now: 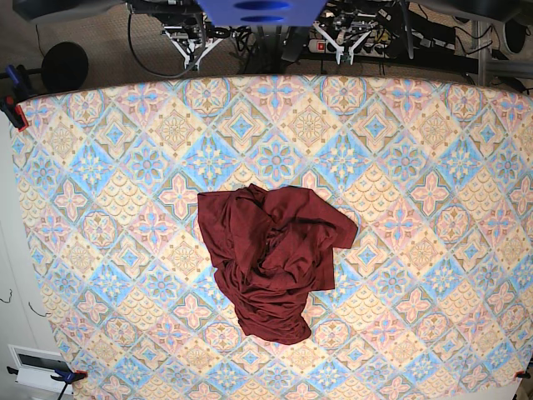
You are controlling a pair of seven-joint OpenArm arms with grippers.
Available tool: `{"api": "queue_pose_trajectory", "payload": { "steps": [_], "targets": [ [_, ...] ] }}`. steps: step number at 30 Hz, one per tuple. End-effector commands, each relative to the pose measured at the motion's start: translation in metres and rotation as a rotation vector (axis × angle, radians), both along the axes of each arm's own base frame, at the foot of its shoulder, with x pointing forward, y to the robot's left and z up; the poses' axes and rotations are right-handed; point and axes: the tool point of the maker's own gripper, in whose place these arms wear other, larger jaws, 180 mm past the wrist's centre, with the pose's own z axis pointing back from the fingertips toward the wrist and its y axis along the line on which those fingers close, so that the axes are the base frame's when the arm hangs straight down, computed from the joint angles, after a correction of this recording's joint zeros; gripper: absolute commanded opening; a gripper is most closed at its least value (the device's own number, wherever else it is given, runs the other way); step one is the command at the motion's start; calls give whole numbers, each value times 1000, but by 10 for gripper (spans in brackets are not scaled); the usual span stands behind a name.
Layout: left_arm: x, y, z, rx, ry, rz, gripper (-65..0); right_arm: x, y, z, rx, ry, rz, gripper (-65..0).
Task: Layout the t-shirt on the table in an organized manner, then fold the t-shirt properly
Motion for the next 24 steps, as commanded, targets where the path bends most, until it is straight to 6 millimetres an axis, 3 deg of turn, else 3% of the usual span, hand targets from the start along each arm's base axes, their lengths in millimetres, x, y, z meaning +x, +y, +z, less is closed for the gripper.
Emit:
{"api": "queue_pose_trajectory", "payload": {
  "steps": [1, 24],
  "targets": [
    [-2, 0, 0, 1, -1, -2, -650, -1, -2, 0, -3, -1, 1, -647],
    [-2, 0, 0, 1, 2, -2, -650, -1, -2, 0, -3, -1, 1, -647]
  ]
}}
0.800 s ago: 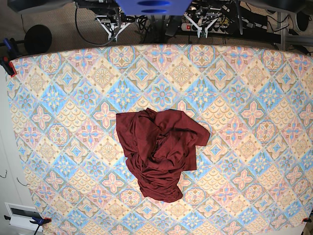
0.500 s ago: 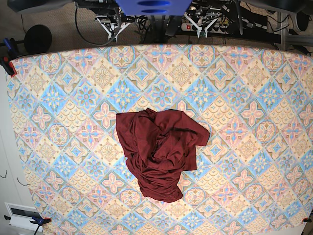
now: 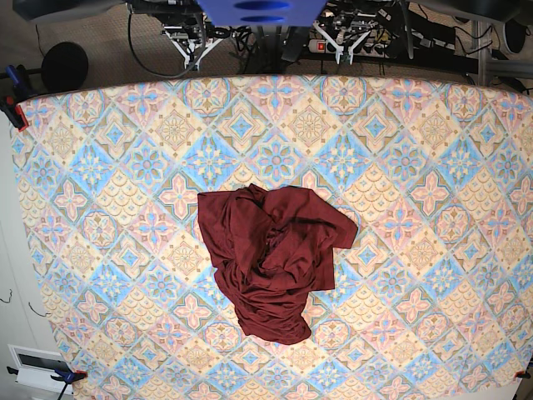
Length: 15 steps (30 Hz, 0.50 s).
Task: Layout the t-shirt on the table in an organized manner, then fold the t-shirt properly
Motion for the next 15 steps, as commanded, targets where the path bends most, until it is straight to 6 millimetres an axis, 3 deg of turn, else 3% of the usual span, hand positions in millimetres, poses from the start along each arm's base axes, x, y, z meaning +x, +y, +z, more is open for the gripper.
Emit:
{"api": "queue_pose_trajectory", "payload": {
  "steps": [1, 9, 11, 15],
  "targets": [
    [-2, 0, 0, 1, 1, 2, -650, -1, -2, 0, -3, -1, 1, -647],
    [-2, 0, 0, 1, 1, 2, -650, 2, -2, 0, -3, -7, 1, -647],
    [-3, 8, 0, 13, 3, -1, -650, 1, -2, 0, -3, -6, 1, -647],
    [-18, 21, 1, 33, 21, -12, -650, -29, -5, 1, -10, 24, 2, -650]
  ]
}}
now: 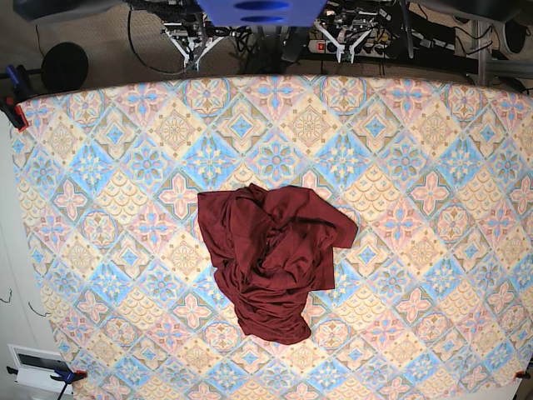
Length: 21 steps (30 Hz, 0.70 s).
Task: Layout the t-shirt on the table in an organized manner, then fold the t-shirt properly
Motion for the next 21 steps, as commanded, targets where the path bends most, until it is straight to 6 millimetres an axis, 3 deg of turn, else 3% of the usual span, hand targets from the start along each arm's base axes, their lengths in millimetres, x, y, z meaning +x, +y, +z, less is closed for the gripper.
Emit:
{"api": "queue_pose_trajectory", "payload": {
  "steps": [1, 5, 8, 13, 16, 21],
  "targets": [
    [-9, 10, 0, 16, 16, -10, -650, -13, -5, 1, -11, 11, 2, -650],
    [-25, 21, 2, 32, 41, -16, -650, -28, -11, 7, -25, -15, 5, -650],
    [-42, 45, 5, 68, 65, -17, -650, -44, -15, 13, -34, -17, 8, -650],
    [-50, 71, 19, 107, 4, -54, -650, -62, -53, 25, -99, -34, 8, -650],
    [-50, 86, 34, 129, -52, -79, -650, -65, -88, 39, -173, -74, -86, -650],
    [-44, 91, 65, 134, -156, -129, -650, -67, -132, 72, -278, -159, -147, -650]
  ]
}}
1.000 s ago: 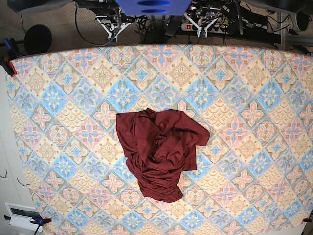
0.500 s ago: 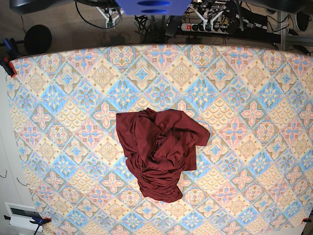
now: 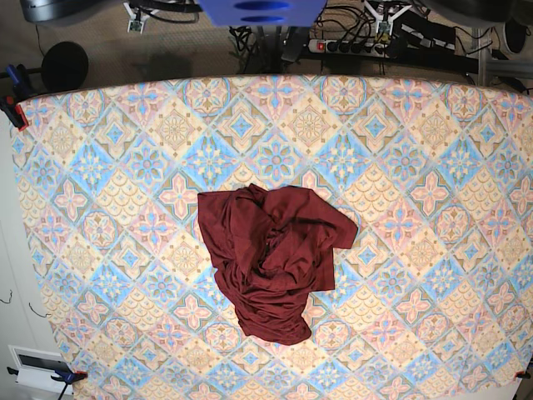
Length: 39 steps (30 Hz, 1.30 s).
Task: Layout the t-shirt on the table in an organized manner, then fold the t-shirt properly
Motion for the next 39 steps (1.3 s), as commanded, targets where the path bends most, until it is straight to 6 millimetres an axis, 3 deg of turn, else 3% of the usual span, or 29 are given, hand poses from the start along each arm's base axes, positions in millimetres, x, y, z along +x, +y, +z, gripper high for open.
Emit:
{"api": "queue_pose_trajectory", "payload": {
  "steps": [1, 6, 11, 15, 18, 21, 27, 33, 36, 39],
  "targets": [
    [-3, 4, 11, 5, -24, -23, -650, -1, -14, 12, -38, -29, 3, -650],
    [12, -3, 54, -13, -138, -89, -650, 10, -42, 53, -115, -82, 16, -650],
    [22, -9, 90, -28, -210, -146, -650, 34, -66, 97, -197, -170, 37, -650],
    [34, -20, 116, -48, -274, -165, -650, 55, -67, 125, -196, -261, 20, -650],
    [47, -28, 143, -66, -333, -201, -650, 60, -64, 142, -126, -317, -101, -650],
    [63, -40, 170, -89, -402, -232, -650, 77, -69, 169, -88, -400, -183, -650],
    [91, -56, 208, -118, -514, -249, -650, 114, -63, 222, -100, -521, -116, -650],
    [112, -64, 230, -129, -592, -264, -650, 126, -56, 228, -87, -551, -90, -650],
    [123, -66, 237, -130, -628, -268, -650, 153, -38, 226, -34, -579, -1, -650],
    [138, -66, 238, -121, -651, -269, -650, 182, -8, 222, 45, -598, 133, -650]
  ]
}}
